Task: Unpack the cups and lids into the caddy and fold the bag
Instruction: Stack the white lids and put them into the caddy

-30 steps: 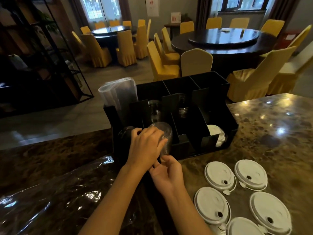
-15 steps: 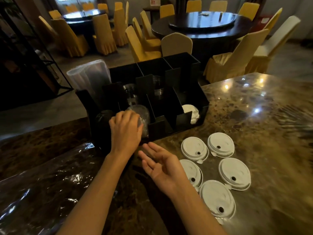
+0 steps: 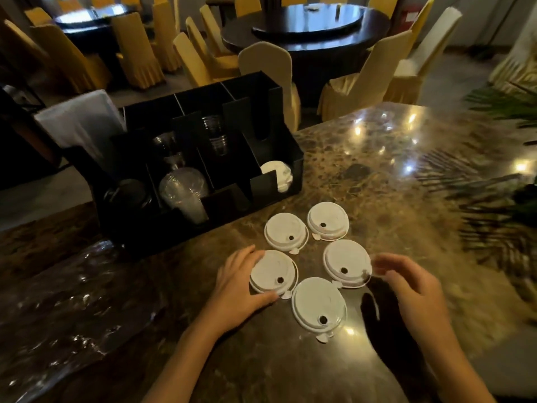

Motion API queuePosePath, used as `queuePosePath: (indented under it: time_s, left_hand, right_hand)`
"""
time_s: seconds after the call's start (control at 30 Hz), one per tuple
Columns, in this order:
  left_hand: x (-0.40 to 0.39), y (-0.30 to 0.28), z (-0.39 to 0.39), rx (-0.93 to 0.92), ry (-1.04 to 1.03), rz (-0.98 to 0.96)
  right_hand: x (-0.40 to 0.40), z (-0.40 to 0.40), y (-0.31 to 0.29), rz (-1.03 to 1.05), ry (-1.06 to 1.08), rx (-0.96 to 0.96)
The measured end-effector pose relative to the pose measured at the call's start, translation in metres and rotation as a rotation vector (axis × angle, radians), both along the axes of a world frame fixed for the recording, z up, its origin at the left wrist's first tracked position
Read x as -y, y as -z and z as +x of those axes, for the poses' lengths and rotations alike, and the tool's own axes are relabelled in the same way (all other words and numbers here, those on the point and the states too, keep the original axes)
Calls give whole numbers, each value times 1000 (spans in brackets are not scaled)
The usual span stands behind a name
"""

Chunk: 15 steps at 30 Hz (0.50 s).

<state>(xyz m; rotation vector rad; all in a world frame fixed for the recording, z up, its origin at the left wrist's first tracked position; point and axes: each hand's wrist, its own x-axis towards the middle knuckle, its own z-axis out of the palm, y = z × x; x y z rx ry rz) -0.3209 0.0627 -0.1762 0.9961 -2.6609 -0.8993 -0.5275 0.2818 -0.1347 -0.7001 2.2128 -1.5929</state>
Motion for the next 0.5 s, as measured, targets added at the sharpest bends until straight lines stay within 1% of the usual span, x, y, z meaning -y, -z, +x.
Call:
queuePosePath:
  time_s: [0.07,0.1,0.17,0.2,0.33,0.5]
  left_hand:
    - [-3,4,-2,13,14,-72]
    - [-4,6,-3,3,17,-99]
    - [-6,8,-4,-26,26,-142]
    - [-6,9,-5,-43,28,-150]
    - [-7,12,-4,-134,8,-124]
    - [10,-4,-13,-287,-102,-80]
  right_hand:
    - [-18,-10,18,328,-74,-338]
    - [-25,-12,26,481,-137,-450]
    - [-32,-11,38,713,-232,-559]
    - [-34,-7,40,774,-251,-592]
    - [-36,0,45,816,-216,-681]
    - [-36,0,46,842,-204,-698]
